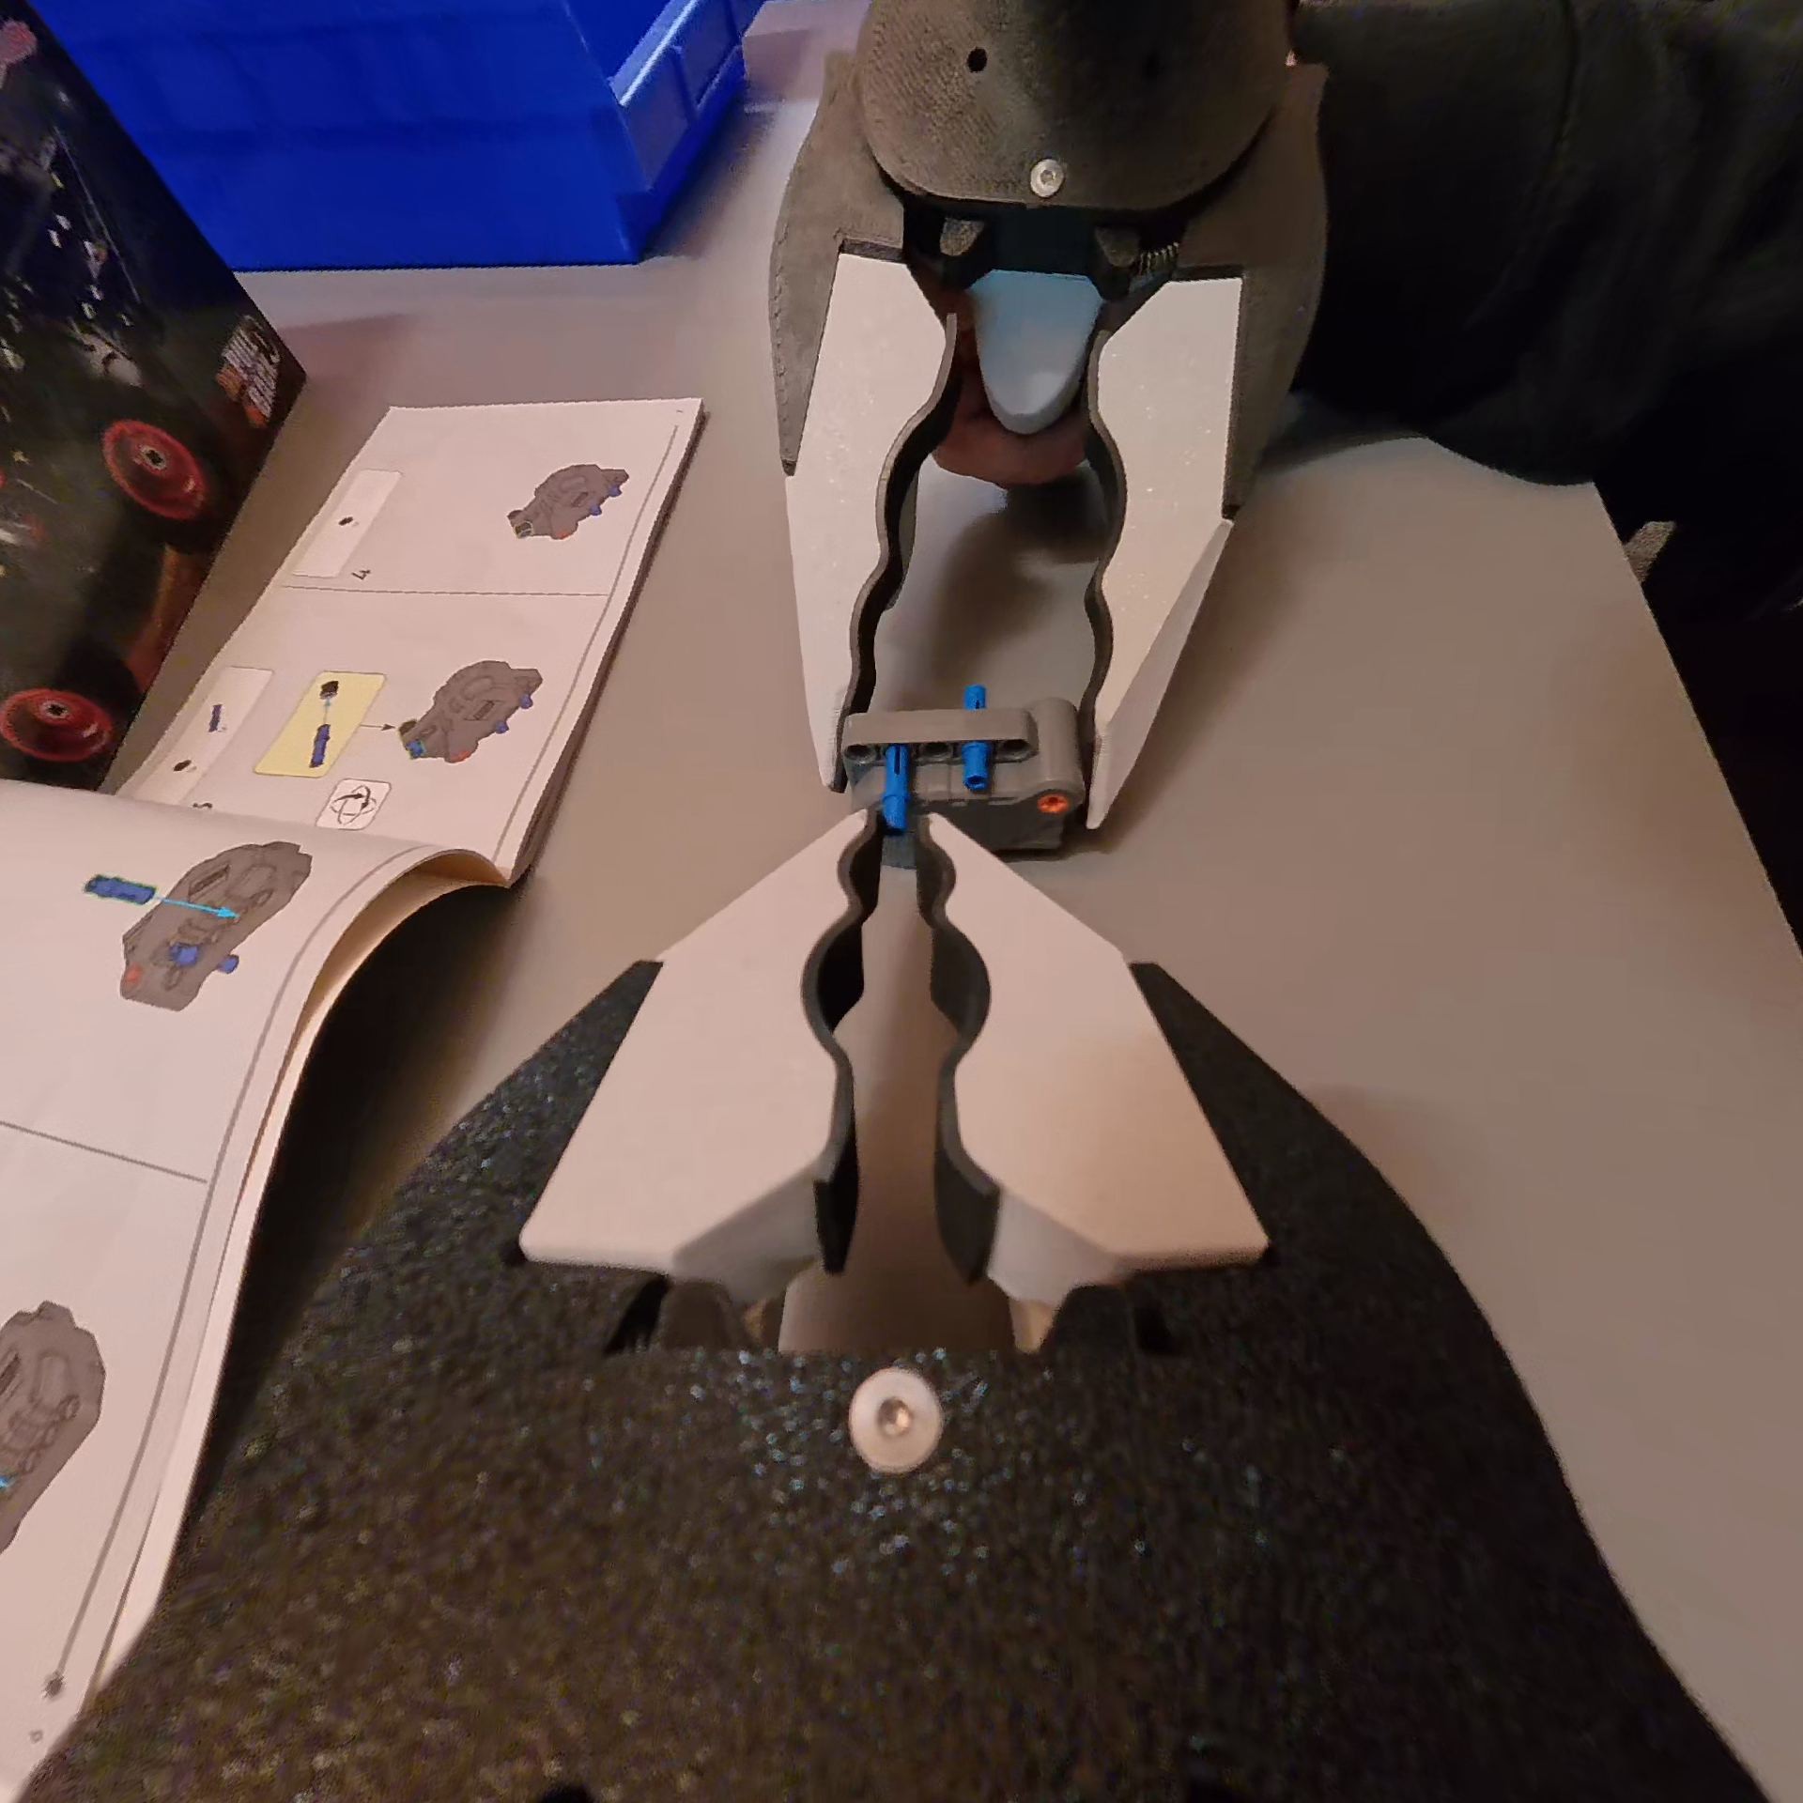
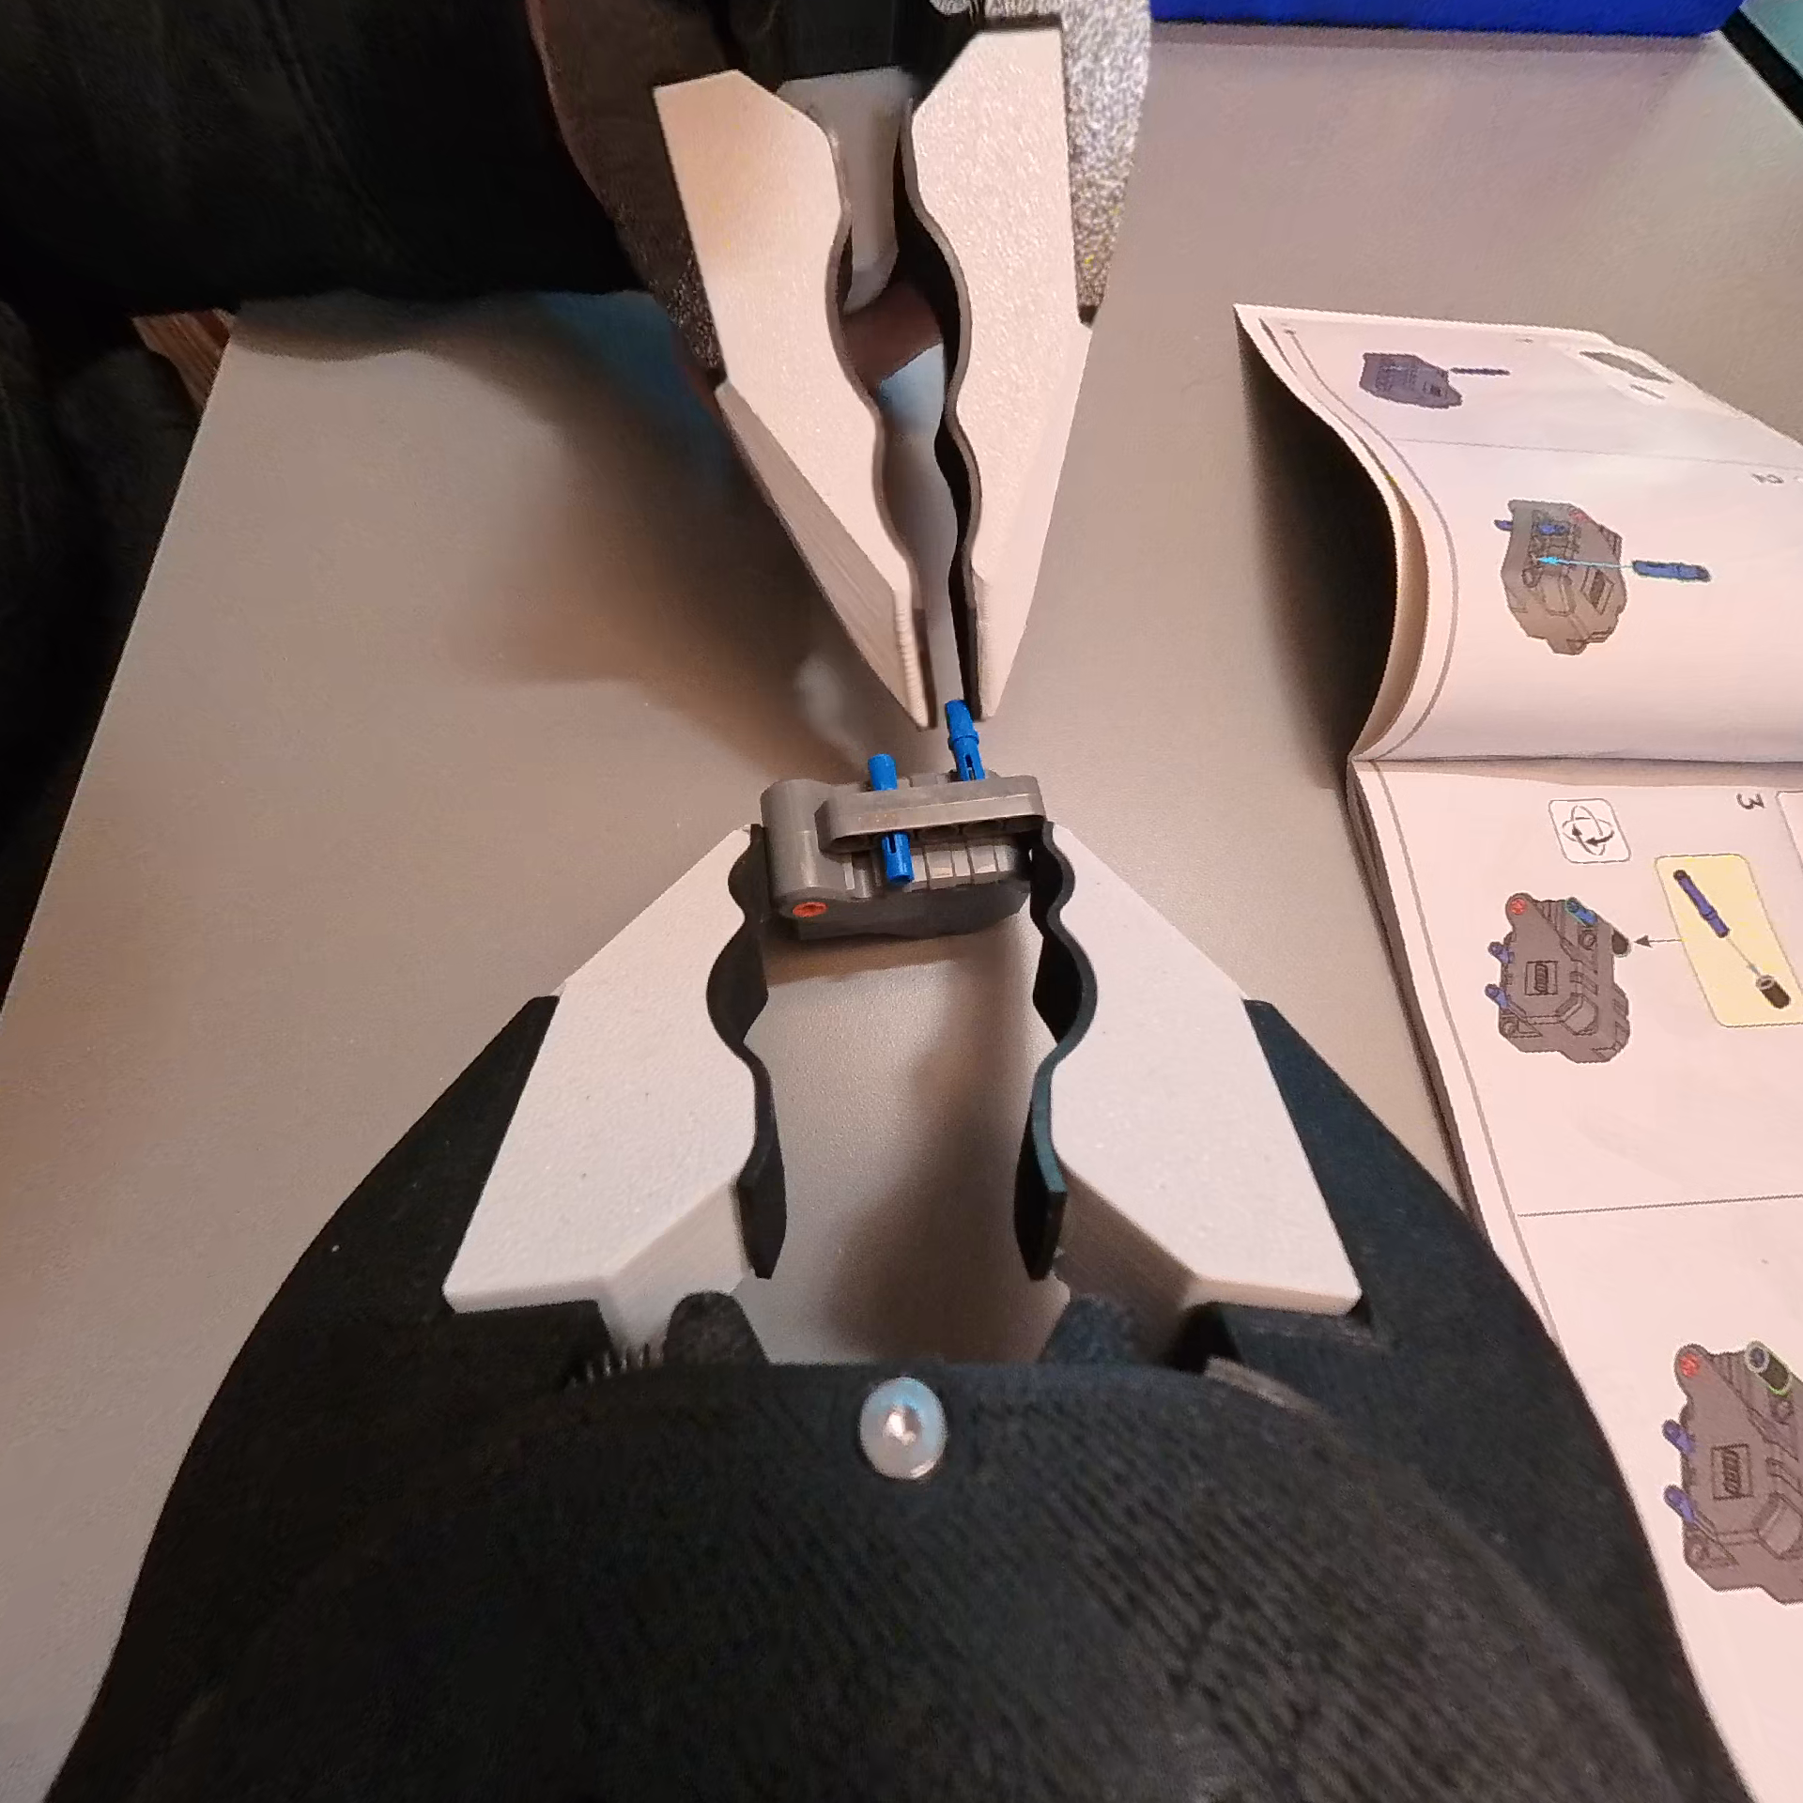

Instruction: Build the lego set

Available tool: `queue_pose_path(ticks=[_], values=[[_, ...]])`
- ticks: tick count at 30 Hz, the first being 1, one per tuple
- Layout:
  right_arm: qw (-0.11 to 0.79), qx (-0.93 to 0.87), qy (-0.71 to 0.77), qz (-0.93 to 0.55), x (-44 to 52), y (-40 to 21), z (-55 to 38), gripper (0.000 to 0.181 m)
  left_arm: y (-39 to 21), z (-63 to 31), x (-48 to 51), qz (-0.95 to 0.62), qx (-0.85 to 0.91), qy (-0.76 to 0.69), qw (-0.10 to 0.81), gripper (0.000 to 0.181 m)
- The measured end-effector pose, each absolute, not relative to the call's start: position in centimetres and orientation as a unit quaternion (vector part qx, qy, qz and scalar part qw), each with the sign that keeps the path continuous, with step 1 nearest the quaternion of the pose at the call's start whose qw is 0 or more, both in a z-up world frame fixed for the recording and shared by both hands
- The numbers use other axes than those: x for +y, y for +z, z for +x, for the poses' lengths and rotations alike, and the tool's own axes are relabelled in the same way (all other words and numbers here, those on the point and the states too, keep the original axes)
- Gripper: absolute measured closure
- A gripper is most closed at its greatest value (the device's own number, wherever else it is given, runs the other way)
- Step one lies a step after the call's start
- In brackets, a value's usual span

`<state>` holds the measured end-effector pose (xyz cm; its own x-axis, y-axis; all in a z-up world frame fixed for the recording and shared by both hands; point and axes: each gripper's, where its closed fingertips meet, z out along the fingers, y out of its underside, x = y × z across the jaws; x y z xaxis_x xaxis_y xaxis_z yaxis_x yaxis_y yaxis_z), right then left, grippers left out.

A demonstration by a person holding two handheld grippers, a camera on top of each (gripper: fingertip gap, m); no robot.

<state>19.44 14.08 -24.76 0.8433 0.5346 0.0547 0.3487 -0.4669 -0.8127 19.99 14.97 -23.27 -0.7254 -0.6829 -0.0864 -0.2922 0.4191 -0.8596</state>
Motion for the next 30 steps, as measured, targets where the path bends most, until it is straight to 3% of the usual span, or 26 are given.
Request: queue_pose_path(ticks=[11,27,30], values=[[0.446,-0.260,0.105,-0.850,14.08,-24.77,19.45,0.129,-23.09,19.95,15.22,-0.278,0.816,-0.437,0.255,0.179],[0.446,-0.260,0.102,-0.850,14.08,-24.78,19.48,0.129,-23.28,20.13,15.01,-0.338,0.803,-0.459,0.175,0.181],[0.446,-0.259,0.102,-0.851,14.09,-24.77,19.52,0.129,-23.25,20.25,15.08,-0.314,0.814,-0.443,0.209,0.181]])
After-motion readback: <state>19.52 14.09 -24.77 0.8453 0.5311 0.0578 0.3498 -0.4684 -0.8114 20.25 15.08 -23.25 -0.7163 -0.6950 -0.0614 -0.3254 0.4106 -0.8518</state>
